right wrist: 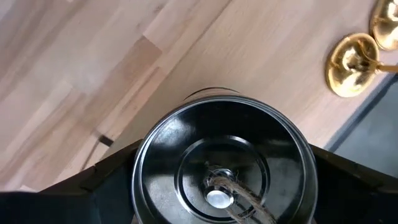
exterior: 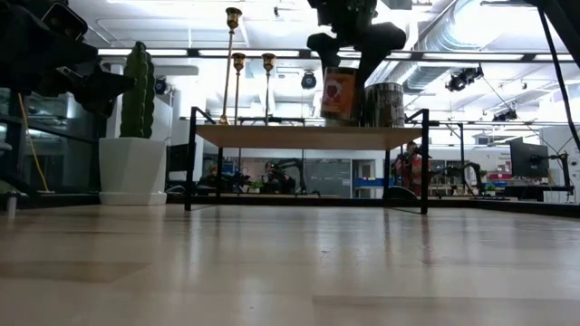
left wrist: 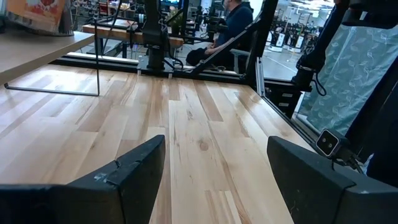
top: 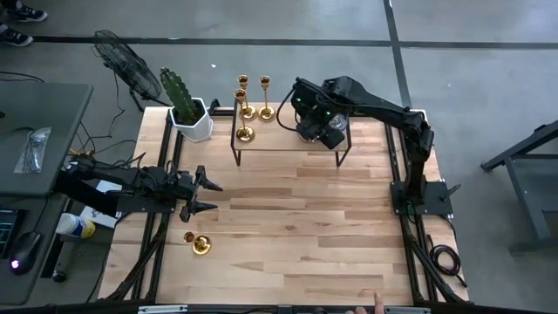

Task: Pick & Place candle stick holders
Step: Align the silver scented candle with the other silver scented candle on the shelf

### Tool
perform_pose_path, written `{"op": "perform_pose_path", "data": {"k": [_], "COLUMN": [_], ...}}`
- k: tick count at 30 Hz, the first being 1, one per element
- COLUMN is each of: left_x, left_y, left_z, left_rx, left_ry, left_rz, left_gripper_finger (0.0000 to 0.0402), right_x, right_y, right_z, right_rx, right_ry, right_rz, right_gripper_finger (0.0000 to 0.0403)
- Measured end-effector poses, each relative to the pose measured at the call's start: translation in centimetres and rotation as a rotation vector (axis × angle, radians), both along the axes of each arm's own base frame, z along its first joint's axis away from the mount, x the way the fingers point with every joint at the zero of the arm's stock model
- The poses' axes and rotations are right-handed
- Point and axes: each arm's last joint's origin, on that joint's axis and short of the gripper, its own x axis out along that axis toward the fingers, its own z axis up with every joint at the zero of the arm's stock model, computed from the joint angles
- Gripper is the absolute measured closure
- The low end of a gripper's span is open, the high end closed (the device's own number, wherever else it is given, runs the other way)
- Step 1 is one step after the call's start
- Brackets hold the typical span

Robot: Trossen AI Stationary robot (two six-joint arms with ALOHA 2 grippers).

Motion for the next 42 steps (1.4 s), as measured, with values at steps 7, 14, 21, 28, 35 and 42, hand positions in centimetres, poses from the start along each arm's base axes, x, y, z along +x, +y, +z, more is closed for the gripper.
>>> {"op": "perform_pose_path", "data": {"k": [7, 14, 21, 28, 35, 42], "left_x": [0.0, 0.0, 0.0, 0.0, 0.0, 0.0], "left_y": [0.0, 0.0, 0.0, 0.0, 0.0, 0.0], "left_z": [0.0, 0.0, 0.0, 0.0, 0.0, 0.0], "left_rx": [0.0, 0.0, 0.0, 0.0, 0.0, 0.0], "left_ry": [0.0, 0.0, 0.0, 0.0, 0.0, 0.0], "left_rz": [0.0, 0.0, 0.0, 0.0, 0.0, 0.0], "left_gripper_finger": [0.0124, 0.0124, 0.0124, 0.0124, 0.0124, 0.0124], "right_x": [-0.1, -0.1, -0.2, -0.2, -0.1, 0.0], "right_y": [-0.8, -1.3, -1.5, -1.5, -1.5, -1.6], "right_z": [-0.8, -1.4, -1.4, -1.4, -1.4, -1.4], "right_rx": [0.006, 0.025, 0.03, 0.044, 0.057, 0.079], "right_ry": [0.008, 0.005, 0.006, -0.003, -0.025, -0.048], "right_rz": [0.006, -0.002, -0.026, -0.083, -0.143, -0.228], "right_gripper_finger": [0.0053, 0.0053, 0.0053, 0.004, 0.003, 0.0028]}}
